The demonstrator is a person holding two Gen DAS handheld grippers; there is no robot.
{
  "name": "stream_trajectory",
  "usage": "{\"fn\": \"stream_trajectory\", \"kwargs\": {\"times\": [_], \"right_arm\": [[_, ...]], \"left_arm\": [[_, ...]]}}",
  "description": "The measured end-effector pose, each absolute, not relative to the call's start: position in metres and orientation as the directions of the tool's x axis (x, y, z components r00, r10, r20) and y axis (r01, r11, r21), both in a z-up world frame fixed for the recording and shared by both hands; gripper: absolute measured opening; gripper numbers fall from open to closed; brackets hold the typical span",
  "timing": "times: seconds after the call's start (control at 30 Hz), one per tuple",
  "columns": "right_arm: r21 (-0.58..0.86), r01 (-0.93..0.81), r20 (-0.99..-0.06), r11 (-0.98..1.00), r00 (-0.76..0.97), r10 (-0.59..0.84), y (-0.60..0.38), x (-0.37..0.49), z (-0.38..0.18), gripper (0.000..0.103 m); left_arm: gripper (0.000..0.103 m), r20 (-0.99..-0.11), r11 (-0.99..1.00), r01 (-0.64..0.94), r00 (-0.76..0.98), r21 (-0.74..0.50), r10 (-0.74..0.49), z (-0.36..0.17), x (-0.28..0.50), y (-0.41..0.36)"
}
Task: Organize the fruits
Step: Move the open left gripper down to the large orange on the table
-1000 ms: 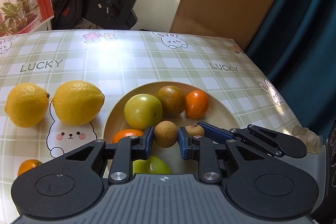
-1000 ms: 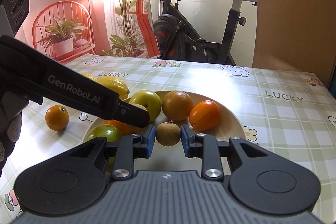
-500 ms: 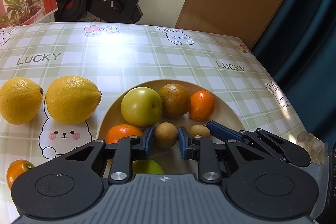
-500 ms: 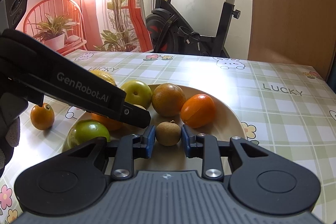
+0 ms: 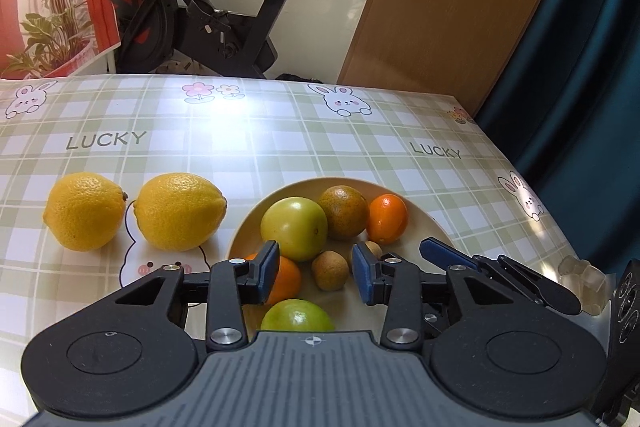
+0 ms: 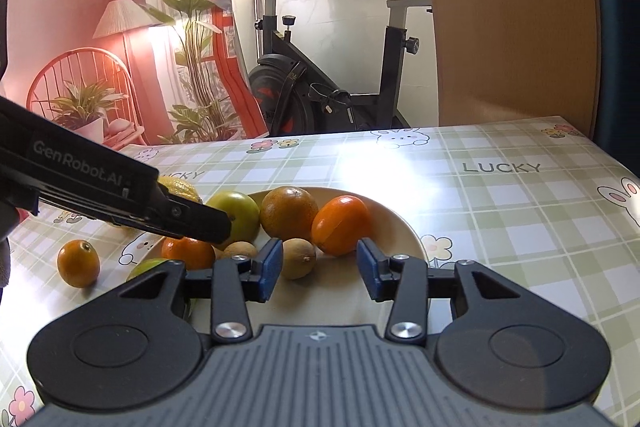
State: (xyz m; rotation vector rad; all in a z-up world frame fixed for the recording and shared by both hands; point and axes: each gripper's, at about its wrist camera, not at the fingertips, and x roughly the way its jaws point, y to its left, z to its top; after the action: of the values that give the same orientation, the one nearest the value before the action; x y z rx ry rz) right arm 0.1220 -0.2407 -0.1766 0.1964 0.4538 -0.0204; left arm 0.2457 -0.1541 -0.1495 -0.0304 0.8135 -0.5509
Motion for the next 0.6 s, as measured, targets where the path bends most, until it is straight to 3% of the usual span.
{"fn": "stream_trajectory", "kwargs": {"times": [0.6], "right_arm": [[0.171,0.069,-0.452,0.983,0.892,0.016,-0.240,0.121,-0.178,0.045]], "left_arm": [[0.042,-0.646,0.927,0.332,0.671,-0.177,-0.363,-0.116,0.237,-0.057]]}}
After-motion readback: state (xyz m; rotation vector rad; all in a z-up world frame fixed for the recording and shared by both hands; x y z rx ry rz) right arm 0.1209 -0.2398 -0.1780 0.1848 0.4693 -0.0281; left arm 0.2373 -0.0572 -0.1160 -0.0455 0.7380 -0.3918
